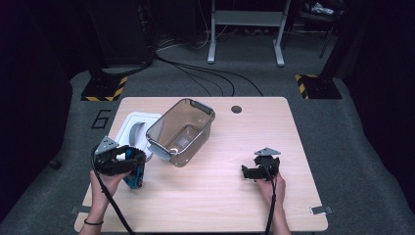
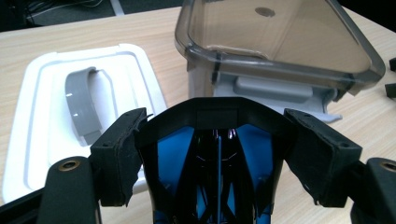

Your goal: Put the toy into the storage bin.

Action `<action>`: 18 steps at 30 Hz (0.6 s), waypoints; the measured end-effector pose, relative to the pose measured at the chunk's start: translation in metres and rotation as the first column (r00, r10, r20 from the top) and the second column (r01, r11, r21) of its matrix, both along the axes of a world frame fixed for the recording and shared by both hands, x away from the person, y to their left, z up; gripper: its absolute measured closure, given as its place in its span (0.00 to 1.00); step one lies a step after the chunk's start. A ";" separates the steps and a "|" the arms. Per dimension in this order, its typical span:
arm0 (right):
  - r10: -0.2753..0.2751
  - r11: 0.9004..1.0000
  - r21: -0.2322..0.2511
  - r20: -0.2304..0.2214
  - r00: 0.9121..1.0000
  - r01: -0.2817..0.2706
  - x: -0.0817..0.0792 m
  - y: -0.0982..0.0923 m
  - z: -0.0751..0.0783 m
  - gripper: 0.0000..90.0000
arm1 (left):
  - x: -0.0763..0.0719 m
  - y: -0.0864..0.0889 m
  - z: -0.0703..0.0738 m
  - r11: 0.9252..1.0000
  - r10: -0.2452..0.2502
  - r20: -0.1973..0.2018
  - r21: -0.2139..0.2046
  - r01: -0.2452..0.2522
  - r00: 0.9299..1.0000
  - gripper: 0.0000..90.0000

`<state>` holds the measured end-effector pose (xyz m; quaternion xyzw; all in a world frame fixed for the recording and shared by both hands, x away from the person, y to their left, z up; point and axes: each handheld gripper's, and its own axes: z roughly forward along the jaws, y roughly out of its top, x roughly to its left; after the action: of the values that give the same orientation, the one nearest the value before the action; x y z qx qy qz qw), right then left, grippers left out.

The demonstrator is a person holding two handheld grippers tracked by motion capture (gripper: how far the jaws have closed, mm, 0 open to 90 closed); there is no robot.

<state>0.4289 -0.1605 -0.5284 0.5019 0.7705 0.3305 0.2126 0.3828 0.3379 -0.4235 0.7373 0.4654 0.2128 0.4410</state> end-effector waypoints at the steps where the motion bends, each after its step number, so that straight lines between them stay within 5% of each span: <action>1: 0.000 1.000 0.000 0.000 1.000 0.000 0.000 0.000 0.000 0.03 | 0.001 0.001 0.003 1.000 0.005 0.005 0.003 -0.005 1.000 0.28; 18: 0.000 1.000 0.002 -0.002 1.000 0.000 0.000 0.000 0.000 0.03 | 0.023 0.013 0.035 0.998 0.063 0.050 0.016 -0.064 0.997 0.28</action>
<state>0.4289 -0.1605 -0.5283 0.5024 0.7704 0.3307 0.2115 0.4056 0.3514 -0.3885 0.7207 0.4755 0.2489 0.4388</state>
